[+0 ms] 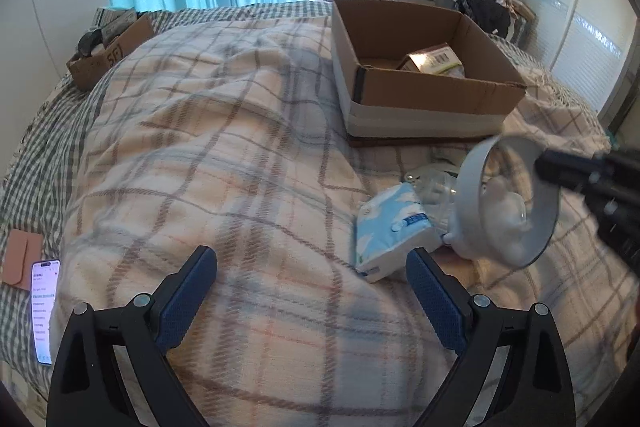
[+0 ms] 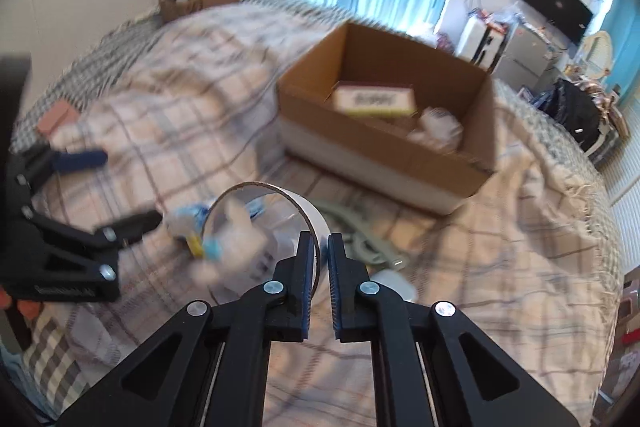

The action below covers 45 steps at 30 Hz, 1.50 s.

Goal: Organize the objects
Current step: 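Grasp the blue tissue pack with the left tool while the right tool holds the tape roll, then carry the tissue pack and tape roll into the cardboard box and release both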

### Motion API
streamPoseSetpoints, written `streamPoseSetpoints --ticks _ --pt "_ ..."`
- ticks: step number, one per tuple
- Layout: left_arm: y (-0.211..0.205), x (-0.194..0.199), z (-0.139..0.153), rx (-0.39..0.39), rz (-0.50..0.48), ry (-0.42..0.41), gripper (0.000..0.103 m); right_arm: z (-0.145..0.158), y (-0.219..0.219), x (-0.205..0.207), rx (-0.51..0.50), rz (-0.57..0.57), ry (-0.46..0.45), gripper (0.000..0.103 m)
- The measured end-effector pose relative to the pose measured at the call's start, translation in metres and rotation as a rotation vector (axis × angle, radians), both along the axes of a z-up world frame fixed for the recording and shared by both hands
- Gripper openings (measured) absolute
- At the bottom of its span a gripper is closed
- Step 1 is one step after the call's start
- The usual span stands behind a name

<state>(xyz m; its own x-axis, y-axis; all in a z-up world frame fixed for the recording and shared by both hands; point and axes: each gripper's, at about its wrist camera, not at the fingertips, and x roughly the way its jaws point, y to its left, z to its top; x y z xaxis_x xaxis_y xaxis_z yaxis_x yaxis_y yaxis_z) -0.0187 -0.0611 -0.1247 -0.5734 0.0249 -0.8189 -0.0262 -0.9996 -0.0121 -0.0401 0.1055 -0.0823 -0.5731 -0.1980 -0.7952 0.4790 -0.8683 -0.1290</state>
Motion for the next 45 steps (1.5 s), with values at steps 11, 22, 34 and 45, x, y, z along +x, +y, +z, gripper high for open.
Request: streamPoseSetpoints --ticks 11,22,34,45 --pt "0.044 -0.032 -0.026 -0.014 -0.059 -0.094 0.093 0.014 0.065 -0.01 -0.047 -0.128 0.053 0.006" --pt "0.057 -0.031 -0.033 0.005 -0.157 -0.119 0.022 -0.007 0.09 -0.009 -0.087 -0.165 0.02 0.006" --pt "0.049 -0.003 0.028 0.06 -0.155 0.031 0.021 0.036 0.082 0.023 -0.09 -0.159 0.108 0.006" --pt "0.051 -0.027 0.111 0.108 -0.173 0.188 0.021 0.1 0.07 0.014 -0.081 -0.144 0.228 0.006"
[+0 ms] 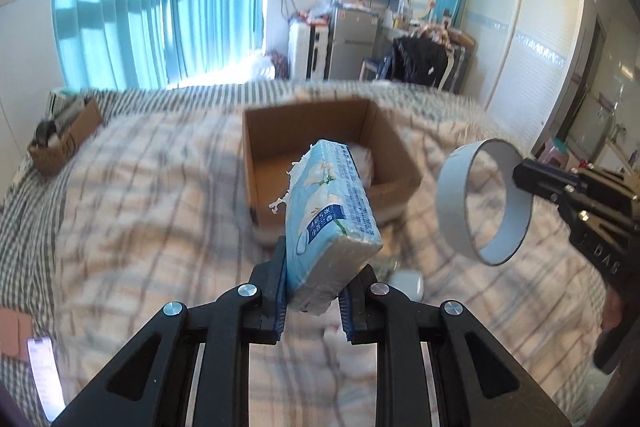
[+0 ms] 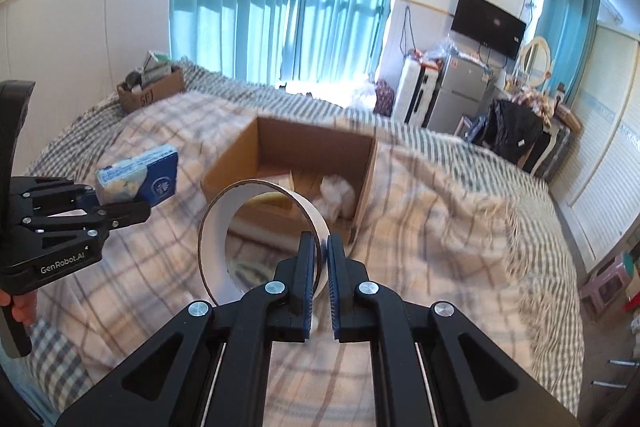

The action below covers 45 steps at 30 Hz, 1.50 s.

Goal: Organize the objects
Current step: 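Carry the tissue pack and tape roll into the cardboard box and release both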

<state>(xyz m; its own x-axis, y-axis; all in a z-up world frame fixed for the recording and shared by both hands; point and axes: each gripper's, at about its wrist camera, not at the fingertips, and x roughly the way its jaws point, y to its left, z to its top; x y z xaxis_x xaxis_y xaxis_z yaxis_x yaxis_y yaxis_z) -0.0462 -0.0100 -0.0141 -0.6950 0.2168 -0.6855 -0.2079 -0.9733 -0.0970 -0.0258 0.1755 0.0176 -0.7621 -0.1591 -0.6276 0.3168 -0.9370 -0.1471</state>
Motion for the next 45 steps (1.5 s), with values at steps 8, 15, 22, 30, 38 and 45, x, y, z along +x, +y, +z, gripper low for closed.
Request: streamPoseSetpoints --ticks 8,15,22,30,38,45 --pt "0.014 -0.067 0.044 0.011 -0.019 0.064 0.021 0.045 -0.013 -0.061 0.005 0.011 0.072 0.006" --pt "0.029 -0.139 0.021 0.007 -0.032 0.011 0.021 0.034 -0.021 -0.144 0.007 -0.009 0.029 0.006" --pt "0.036 -0.191 -0.04 -0.016 -0.038 -0.092 0.021 -0.021 -0.026 -0.22 0.009 -0.032 -0.065 0.006" --pt "0.035 -0.216 -0.088 -0.027 -0.026 -0.18 0.021 -0.074 -0.022 -0.251 -0.003 -0.029 -0.138 0.006" --pt "0.027 -0.199 -0.069 -0.056 0.063 -0.156 0.079 -0.052 -0.009 -0.233 -0.069 -0.023 -0.101 0.046" --pt "0.013 -0.155 -0.01 -0.066 0.141 -0.076 0.086 0.017 0.005 -0.181 -0.062 -0.036 0.001 0.055"
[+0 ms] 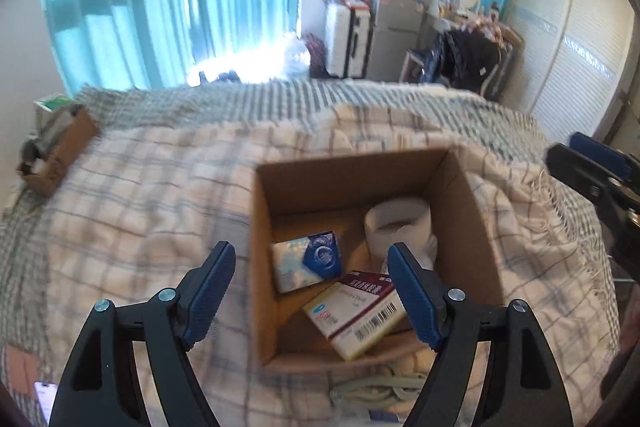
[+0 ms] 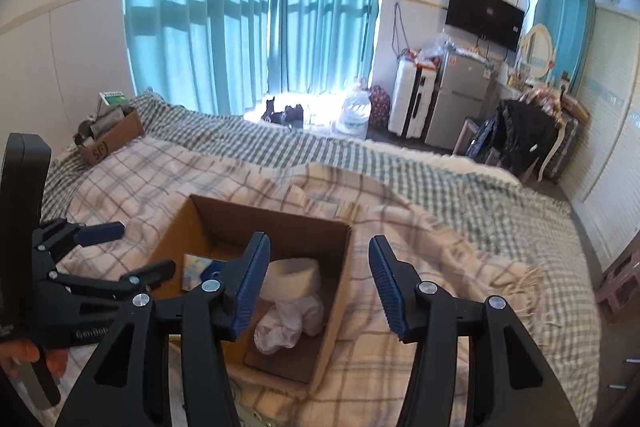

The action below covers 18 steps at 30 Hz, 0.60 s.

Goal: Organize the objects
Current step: 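Carry the tissue pack and tape roll into the cardboard box and release both, then grasp the white figurine with the left tool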

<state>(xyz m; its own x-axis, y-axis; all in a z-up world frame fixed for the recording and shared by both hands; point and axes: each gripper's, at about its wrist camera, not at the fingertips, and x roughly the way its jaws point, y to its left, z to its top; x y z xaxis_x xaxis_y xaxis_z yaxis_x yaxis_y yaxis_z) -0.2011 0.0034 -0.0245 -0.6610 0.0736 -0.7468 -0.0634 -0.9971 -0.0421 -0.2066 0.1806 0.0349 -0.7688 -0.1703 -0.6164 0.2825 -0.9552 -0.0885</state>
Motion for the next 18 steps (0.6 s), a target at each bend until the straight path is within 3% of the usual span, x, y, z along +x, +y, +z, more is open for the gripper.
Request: streamPoseSetpoints --ticks 3,9,13,18 --pt "-0.007 0.029 0.023 -0.003 0.032 0.051 0.1 0.032 0.009 0.036 0.01 0.011 0.059 0.062" --pt "-0.016 0.076 0.033 -0.027 0.097 0.06 0.1 0.054 0.022 0.093 0.026 0.067 0.087 0.074" --pt "-0.02 0.103 0.013 0.009 0.158 0.019 0.1 0.044 0.027 0.122 0.046 0.088 0.083 0.081" --pt "-0.015 0.134 -0.027 0.079 0.203 -0.026 0.1 -0.001 0.028 0.147 0.098 0.098 0.056 0.082"
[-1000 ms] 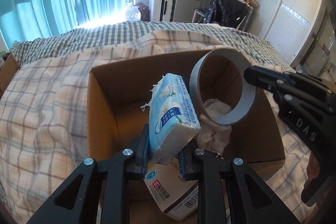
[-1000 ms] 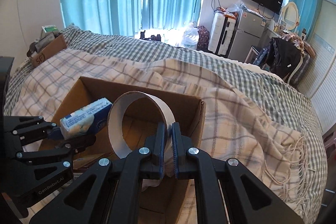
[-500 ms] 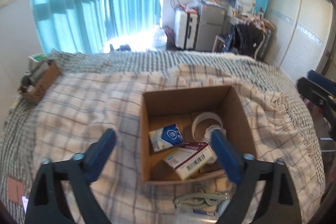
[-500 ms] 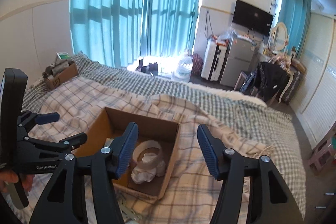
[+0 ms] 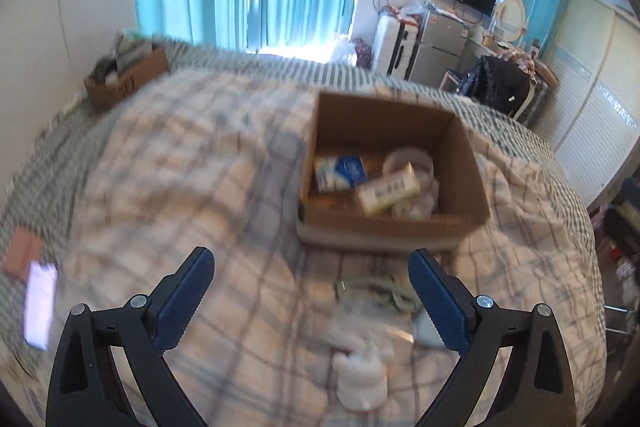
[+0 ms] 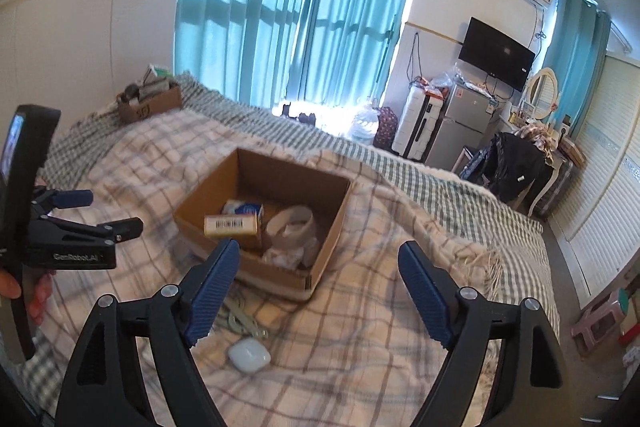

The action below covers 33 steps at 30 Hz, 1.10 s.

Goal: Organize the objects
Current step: 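Grasp the white figurine with the left tool, then grasp the light blue earbud case with the right tool while the left tool holds the figurine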

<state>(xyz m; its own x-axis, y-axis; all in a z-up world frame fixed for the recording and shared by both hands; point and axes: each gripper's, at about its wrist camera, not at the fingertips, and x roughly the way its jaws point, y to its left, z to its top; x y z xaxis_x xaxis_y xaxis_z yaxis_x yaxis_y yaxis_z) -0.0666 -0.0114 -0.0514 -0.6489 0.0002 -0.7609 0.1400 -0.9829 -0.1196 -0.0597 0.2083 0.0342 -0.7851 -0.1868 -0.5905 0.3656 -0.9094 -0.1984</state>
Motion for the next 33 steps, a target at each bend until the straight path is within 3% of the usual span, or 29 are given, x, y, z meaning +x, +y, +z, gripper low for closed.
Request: streamPoseSetpoints --ticks 7,12,13,16,17,21,27,33 --pt "0.028 0.028 -0.063 0.007 -0.008 -0.075 0.1 -0.094 0.005 0.001 0.03 -0.026 -0.134 0.082" --pt "0.058 0.034 -0.102 -0.051 -0.099 -0.168 0.097 -0.139 0.013 -0.007 0.02 -0.031 -0.222 0.082" --pt "0.065 0.034 -0.112 -0.06 -0.13 -0.19 0.094 -0.143 0.014 -0.008 0.015 -0.03 -0.236 0.082" --pt "0.071 0.031 -0.136 -0.085 -0.178 -0.261 0.053 -0.146 0.014 -0.006 0.017 -0.019 -0.24 0.082" --pt "0.07 0.031 -0.139 -0.072 -0.182 -0.275 0.053 -0.145 0.013 -0.005 0.02 -0.014 -0.236 0.081" --pt "0.065 0.039 -0.118 -0.029 -0.199 -0.221 0.053 -0.144 0.002 -0.001 0.055 0.022 -0.232 0.081" --pt "0.032 0.036 -0.062 -0.072 -0.153 -0.071 0.053 -0.144 -0.018 -0.011 0.084 0.064 -0.275 0.081" --pt "0.007 0.004 -0.056 -0.112 -0.141 -0.08 0.053 -0.179 -0.042 -0.033 0.145 0.077 -0.424 0.081"
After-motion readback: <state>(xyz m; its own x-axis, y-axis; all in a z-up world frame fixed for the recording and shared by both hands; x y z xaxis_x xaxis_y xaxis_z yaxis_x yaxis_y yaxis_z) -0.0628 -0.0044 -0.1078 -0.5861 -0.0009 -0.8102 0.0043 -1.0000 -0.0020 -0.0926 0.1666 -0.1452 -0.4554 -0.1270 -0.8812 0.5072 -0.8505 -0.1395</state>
